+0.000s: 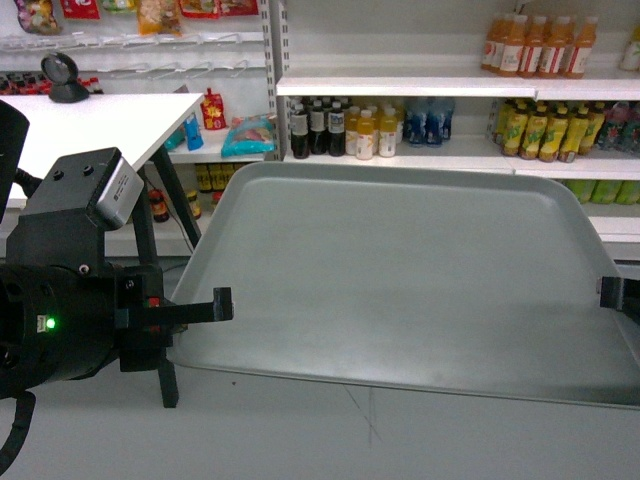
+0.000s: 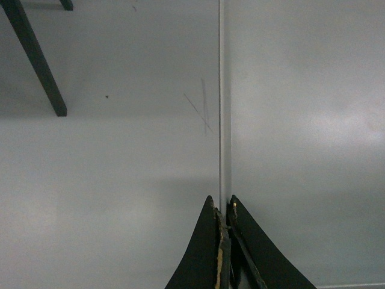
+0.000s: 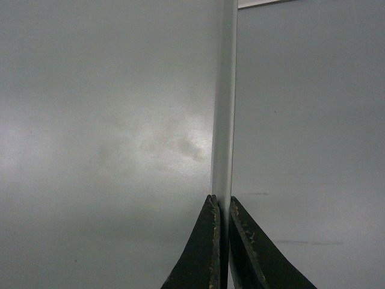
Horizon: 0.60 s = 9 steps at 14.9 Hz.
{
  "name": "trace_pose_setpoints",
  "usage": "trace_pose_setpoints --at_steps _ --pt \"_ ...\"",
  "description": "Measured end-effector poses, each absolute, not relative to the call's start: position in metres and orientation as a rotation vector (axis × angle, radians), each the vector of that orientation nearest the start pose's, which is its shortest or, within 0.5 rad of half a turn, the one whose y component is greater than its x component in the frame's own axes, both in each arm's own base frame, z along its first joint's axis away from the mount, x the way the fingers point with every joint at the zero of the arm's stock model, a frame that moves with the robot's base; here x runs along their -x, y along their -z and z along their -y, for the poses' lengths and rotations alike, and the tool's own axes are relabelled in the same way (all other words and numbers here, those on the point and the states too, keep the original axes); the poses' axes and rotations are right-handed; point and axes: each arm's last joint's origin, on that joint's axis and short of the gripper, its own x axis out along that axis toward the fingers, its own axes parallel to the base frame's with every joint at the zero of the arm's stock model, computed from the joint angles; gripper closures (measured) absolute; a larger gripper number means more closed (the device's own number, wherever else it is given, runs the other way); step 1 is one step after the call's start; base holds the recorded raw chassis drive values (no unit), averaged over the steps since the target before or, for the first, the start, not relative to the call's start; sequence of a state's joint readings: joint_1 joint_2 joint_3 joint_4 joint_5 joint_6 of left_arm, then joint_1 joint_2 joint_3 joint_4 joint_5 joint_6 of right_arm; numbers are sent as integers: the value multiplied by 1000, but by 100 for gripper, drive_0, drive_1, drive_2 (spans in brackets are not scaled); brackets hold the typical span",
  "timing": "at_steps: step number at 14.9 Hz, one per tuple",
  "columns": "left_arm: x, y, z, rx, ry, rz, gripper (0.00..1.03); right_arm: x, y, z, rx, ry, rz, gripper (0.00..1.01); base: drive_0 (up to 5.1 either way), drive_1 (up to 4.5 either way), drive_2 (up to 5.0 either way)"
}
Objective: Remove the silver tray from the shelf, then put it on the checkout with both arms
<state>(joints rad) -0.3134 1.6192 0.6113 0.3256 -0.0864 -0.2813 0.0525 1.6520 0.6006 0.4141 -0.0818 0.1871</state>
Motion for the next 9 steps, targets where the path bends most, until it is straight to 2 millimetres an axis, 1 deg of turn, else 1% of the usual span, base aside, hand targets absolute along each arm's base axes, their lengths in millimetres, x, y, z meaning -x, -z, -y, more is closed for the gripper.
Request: trace_pose_setpoints --at_steps 9 --pt "-276 -131 87 133 121 -698 101 -292 -126 -18 -189 -70 -645 99 -507 239 239"
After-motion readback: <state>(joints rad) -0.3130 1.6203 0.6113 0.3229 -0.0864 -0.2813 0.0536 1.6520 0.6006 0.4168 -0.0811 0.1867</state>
